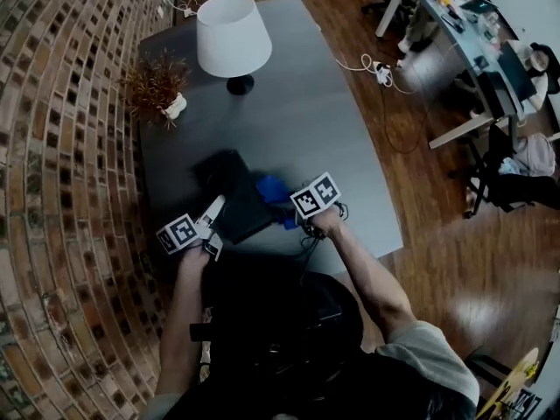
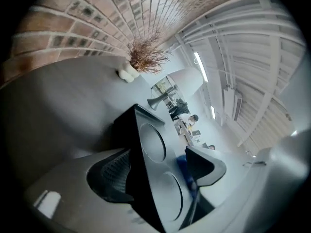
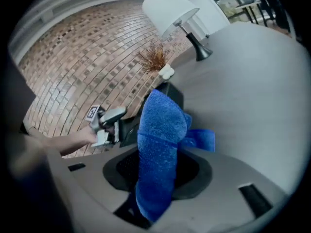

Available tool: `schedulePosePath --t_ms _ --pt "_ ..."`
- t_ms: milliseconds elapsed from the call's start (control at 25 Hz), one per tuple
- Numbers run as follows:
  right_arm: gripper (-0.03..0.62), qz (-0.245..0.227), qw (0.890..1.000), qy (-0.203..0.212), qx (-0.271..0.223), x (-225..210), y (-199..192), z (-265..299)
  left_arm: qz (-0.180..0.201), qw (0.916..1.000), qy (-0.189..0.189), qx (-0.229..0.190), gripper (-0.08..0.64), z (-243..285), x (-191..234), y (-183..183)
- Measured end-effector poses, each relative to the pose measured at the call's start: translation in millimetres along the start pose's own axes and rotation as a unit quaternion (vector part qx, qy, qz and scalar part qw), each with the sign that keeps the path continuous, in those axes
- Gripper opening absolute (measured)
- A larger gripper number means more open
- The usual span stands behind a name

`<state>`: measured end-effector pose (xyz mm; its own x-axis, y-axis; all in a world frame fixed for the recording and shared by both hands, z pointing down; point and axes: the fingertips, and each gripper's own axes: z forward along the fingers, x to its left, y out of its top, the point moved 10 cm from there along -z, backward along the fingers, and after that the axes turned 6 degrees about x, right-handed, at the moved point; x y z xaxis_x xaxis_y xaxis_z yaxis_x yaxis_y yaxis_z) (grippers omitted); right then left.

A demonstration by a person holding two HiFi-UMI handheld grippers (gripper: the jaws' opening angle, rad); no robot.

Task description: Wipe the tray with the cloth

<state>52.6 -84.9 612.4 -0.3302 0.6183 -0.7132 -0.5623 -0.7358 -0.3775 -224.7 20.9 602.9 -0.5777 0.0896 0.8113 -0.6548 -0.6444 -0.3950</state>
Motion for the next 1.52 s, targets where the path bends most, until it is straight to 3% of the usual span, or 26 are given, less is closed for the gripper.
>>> schedulePosePath --t_ms 120,280,360,480,600,760,840,960,1040,1160,1240,1360,1440,1520 --pt "0.147 0.058 0.997 0.027 -0.048 25 -46 20 0.055 0.9979 -0.002 0.035 0.347 25 -5 26" --pt "0.147 0.109 0.987 -0.019 -0.118 12 -59 -1 0.105 0.9933 -0.011 0.048 0.297 16 -25 29" --pt "0.149 0.125 0.977 -0.049 -0.167 -5 -38 -24 0.132 0.9898 -0.016 0.052 0.276 -10 -39 22" --pt "0.149 0.132 0.963 -0.08 -0.222 -32 11 -40 0.175 0.9802 -0.001 0.092 0.262 -47 -52 -9" --pt "0.149 0.149 0.951 -0.082 -0.259 -59 57 -30 0.195 0.9736 0.017 0.118 0.264 -64 -52 -43" --pt "0.149 0.175 0.952 -0.046 -0.247 -65 70 -9 0.149 0.9841 -0.002 0.097 0.264 -58 -49 -68" --pt "0.148 0.174 0.962 -0.035 -0.207 -51 52 -5 0.135 0.9871 -0.014 0.085 0.258 -52 -53 -73" --pt "0.149 0.155 0.977 -0.023 -0.142 -21 16 2 0.144 0.9852 -0.029 0.089 0.244 -36 -62 -77" --pt "0.149 0.15 0.975 -0.022 -0.161 -13 4 -7 0.147 0.984 -0.038 0.093 0.244 -27 -66 -79" --pt "0.149 0.145 0.961 -0.036 -0.231 -6 3 -31 0.15 0.9836 -0.045 0.09 0.244 -25 -69 -79" --pt "0.149 0.137 0.962 -0.054 -0.231 3 -4 -32 0.157 0.9857 -0.024 0.057 0.244 -36 -65 -72" --pt "0.149 0.125 0.972 -0.037 -0.197 21 -30 -3 0.187 0.9809 0.052 -0.004 0.23 -57 -52 -53" --pt "0.149 0.117 0.977 -0.022 -0.179 31 -51 18 0.203 0.9753 0.088 -0.002 0.233 -60 -40 -47" --pt "0.149 0.121 0.981 -0.002 -0.154 39 -72 27 0.189 0.9786 0.078 0.017 0.244 -53 -32 -47"
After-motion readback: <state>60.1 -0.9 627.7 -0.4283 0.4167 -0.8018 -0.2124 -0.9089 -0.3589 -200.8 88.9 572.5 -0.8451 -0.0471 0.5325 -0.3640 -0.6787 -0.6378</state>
